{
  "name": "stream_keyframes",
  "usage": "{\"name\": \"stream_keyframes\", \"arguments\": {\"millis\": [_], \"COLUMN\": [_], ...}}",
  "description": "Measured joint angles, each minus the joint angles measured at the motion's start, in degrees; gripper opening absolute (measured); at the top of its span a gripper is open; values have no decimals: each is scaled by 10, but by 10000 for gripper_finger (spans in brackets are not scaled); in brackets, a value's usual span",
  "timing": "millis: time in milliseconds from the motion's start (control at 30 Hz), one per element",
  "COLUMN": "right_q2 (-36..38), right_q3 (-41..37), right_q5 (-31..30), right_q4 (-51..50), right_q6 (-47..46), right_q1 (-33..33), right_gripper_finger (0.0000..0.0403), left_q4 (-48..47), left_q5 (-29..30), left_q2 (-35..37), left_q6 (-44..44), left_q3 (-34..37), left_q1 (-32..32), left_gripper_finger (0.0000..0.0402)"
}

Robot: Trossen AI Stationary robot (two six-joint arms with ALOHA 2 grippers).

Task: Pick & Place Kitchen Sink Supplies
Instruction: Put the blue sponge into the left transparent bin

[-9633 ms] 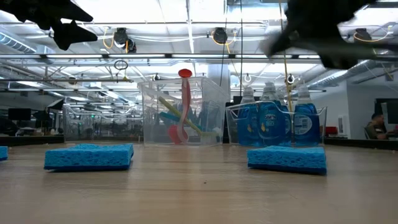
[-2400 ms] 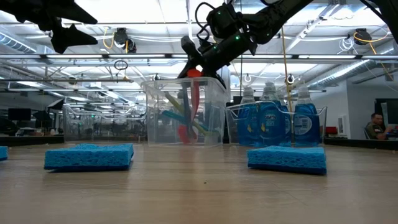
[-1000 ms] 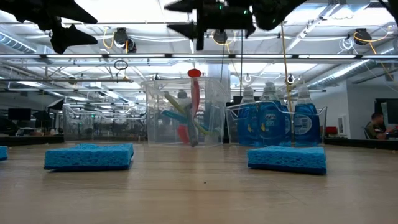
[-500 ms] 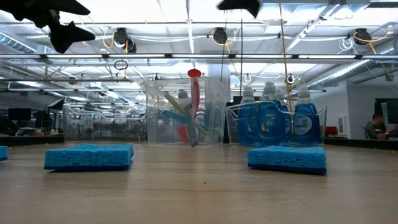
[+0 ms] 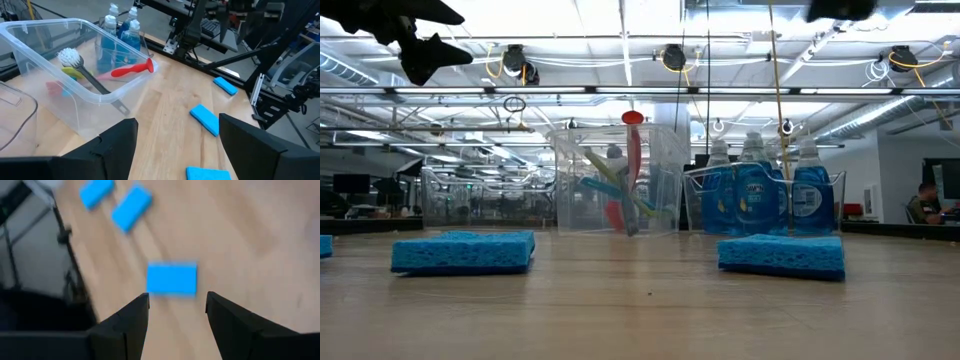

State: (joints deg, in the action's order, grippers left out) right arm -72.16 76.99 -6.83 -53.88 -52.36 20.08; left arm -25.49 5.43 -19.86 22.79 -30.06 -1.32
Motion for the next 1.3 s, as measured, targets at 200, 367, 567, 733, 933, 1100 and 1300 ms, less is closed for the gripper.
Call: {"name": "stream_keyframes", "arguments": {"millis": [200, 367, 567, 733, 933, 1100, 1300], "right_q2": [0, 0, 0, 0, 1, 0, 1], "right_q3": [0, -2, -42, -111, -193, -253, -333], "right_q5": [150, 261, 327, 360, 371, 370, 368], "right_q4": [-105, -164, -137, -74, -25, 52, 192], "right_q6": [-89, -178, -289, -339, -424, -518, -620], "right_q1": [17, 18, 29, 65, 119, 164, 216], "right_gripper_finger": [185, 185, 185, 185, 185, 185, 185], "left_q4": [0, 0, 0, 0, 0, 1, 1], "left_q5": [0, 0, 3, 6, 6, 6, 6], "left_q2": [0, 0, 0, 0, 0, 0, 0], "left_q6": [-2, -1, 2, 4, 21, 30, 31], "left_q3": [0, 0, 0, 0, 0, 0, 0], "left_q1": [0, 0, 0, 0, 0, 0, 0], "left_gripper_finger": [289, 290, 279, 274, 284, 291, 285]}}
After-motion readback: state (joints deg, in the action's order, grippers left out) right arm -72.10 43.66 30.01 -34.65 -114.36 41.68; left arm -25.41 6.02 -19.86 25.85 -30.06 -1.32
